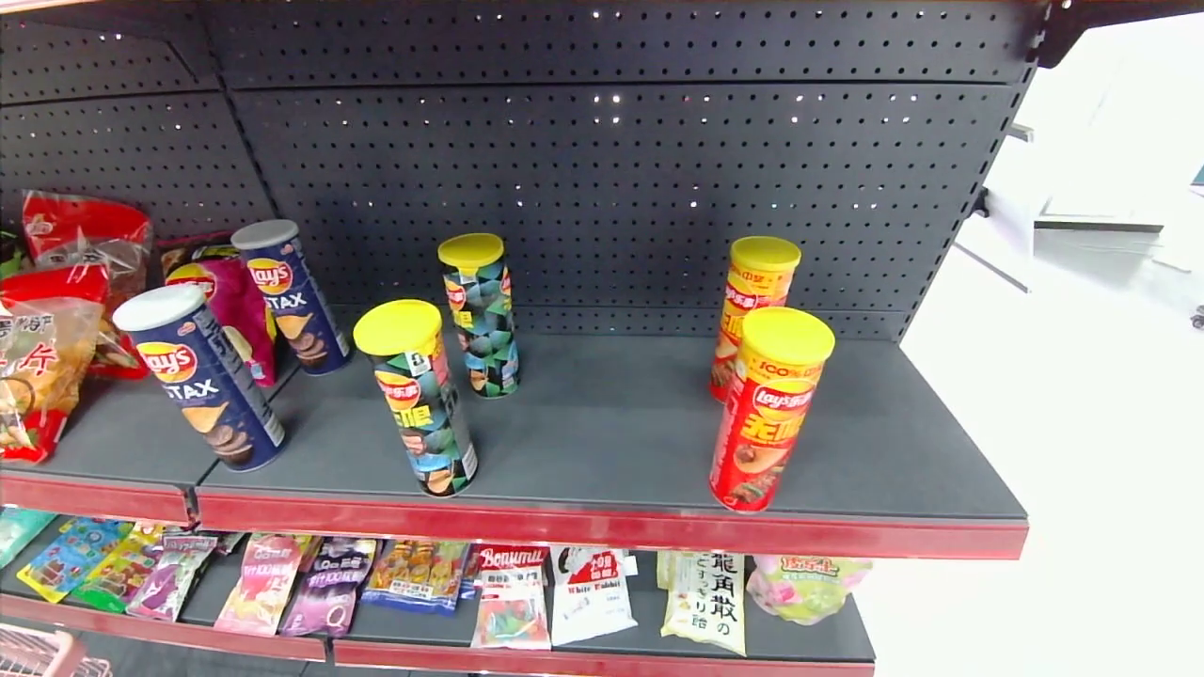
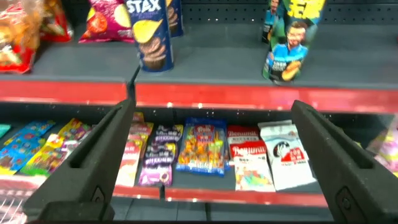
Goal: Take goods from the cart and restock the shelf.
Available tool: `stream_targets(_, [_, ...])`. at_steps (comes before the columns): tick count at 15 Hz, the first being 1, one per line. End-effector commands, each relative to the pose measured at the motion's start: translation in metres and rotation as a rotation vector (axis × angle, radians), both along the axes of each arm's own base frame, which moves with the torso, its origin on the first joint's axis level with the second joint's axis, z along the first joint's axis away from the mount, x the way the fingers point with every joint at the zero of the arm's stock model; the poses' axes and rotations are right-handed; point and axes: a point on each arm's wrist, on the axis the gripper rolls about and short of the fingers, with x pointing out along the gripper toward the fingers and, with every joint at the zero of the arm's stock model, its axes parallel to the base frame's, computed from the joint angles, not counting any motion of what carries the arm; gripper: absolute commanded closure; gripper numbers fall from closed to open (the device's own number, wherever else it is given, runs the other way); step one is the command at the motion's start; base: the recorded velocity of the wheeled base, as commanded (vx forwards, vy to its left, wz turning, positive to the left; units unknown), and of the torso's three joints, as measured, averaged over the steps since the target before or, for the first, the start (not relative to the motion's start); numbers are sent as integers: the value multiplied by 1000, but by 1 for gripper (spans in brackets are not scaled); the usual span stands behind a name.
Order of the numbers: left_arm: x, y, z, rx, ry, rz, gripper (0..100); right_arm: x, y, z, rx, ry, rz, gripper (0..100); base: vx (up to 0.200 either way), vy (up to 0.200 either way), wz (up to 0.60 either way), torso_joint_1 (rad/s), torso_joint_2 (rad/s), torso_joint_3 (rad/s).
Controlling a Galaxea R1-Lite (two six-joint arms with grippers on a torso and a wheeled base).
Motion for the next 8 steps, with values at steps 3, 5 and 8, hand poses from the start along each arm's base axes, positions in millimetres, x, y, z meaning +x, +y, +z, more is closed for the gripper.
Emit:
stream_targets(3, [0,0,0,-1,2,1,0,0,0,0,1,1,0,0,0,133,0,-2,-5,3])
stream_targets(5, [0,0,0,-1,0,1,0,0,0,0,1,1,0,0,0,200,0,19,-2,-2])
stream_targets(8, [0,0,0,-1,0,1,0,0,0,0,1,1,0,0,0,200,0,15,6,2])
